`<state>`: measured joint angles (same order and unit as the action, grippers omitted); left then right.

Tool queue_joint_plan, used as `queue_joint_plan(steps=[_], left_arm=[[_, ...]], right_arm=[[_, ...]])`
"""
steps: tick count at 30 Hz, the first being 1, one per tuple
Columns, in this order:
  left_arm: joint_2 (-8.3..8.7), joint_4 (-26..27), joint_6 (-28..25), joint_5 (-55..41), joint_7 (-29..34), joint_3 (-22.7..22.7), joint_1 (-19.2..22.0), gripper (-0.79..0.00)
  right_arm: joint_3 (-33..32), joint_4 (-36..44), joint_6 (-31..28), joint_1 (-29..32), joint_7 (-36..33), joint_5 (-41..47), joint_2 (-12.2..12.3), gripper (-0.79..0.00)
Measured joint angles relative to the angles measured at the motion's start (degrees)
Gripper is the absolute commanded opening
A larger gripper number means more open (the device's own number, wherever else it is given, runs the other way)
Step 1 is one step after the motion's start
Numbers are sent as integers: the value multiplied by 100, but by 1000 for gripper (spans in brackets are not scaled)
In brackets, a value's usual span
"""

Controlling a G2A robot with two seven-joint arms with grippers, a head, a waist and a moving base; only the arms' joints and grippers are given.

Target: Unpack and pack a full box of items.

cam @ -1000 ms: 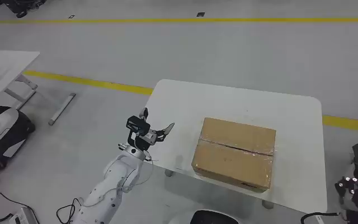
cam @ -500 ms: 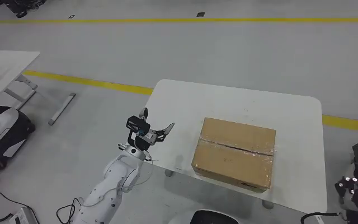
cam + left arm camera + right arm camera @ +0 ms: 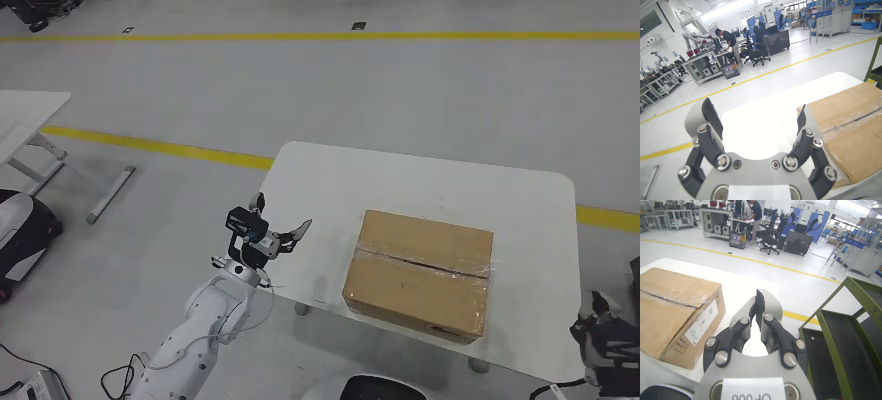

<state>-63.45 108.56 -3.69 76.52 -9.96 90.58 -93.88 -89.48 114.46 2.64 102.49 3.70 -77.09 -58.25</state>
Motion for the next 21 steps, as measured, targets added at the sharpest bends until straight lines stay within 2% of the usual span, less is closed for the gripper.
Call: queue_joint_plan(steps=[7,21], left_arm=[[0,0,0,0,0,0,0,0],[0,0,0,0,0,0,0,0]], right_arm=[[670,-781,-237,-589,-33,-553,-71,-785],[835,-923,-328,-754,-152,-738,-98,-785]])
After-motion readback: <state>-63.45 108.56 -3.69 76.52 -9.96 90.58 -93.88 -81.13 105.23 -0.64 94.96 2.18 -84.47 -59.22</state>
